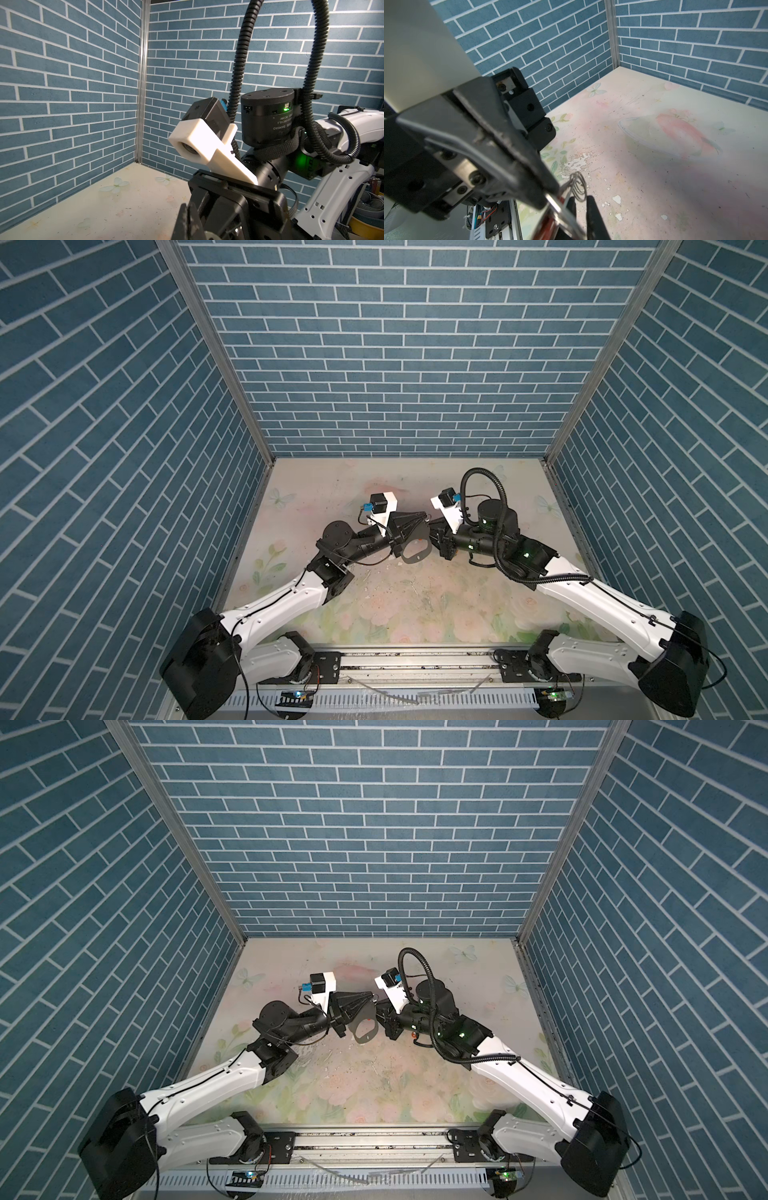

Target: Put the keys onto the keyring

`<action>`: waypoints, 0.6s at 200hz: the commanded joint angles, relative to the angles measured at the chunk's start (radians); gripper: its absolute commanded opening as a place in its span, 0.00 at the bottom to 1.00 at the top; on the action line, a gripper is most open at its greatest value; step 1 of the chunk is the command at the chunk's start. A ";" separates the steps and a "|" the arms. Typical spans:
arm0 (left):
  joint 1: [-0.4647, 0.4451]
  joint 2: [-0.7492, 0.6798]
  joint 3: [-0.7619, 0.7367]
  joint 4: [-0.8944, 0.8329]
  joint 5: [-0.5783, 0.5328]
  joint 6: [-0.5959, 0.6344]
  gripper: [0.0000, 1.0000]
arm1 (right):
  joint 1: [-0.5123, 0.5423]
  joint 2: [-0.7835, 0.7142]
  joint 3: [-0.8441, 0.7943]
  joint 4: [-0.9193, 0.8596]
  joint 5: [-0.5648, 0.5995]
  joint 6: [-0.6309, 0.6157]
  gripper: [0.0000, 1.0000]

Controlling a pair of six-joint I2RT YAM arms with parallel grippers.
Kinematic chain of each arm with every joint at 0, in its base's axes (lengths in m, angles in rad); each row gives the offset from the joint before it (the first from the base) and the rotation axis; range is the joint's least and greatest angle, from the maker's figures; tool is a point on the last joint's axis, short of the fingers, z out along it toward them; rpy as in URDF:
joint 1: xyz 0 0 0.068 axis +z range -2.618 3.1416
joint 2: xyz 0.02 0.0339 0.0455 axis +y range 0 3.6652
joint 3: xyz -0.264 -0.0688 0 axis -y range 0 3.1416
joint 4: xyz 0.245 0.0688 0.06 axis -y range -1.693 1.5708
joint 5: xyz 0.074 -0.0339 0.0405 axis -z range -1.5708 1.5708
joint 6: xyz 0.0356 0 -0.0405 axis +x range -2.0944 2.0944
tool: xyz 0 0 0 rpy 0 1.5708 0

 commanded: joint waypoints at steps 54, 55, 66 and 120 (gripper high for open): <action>0.001 0.001 -0.025 0.059 -0.012 -0.004 0.00 | 0.043 -0.032 -0.036 0.008 0.090 -0.023 0.09; 0.001 0.001 -0.025 0.059 -0.011 -0.004 0.00 | 0.043 -0.034 -0.036 0.005 0.093 -0.024 0.09; 0.001 -0.002 -0.029 0.061 -0.006 -0.006 0.00 | 0.042 -0.060 -0.033 -0.026 0.138 -0.041 0.10; 0.007 -0.025 -0.037 0.049 0.004 0.000 0.00 | 0.013 -0.192 -0.009 -0.174 0.287 -0.108 0.13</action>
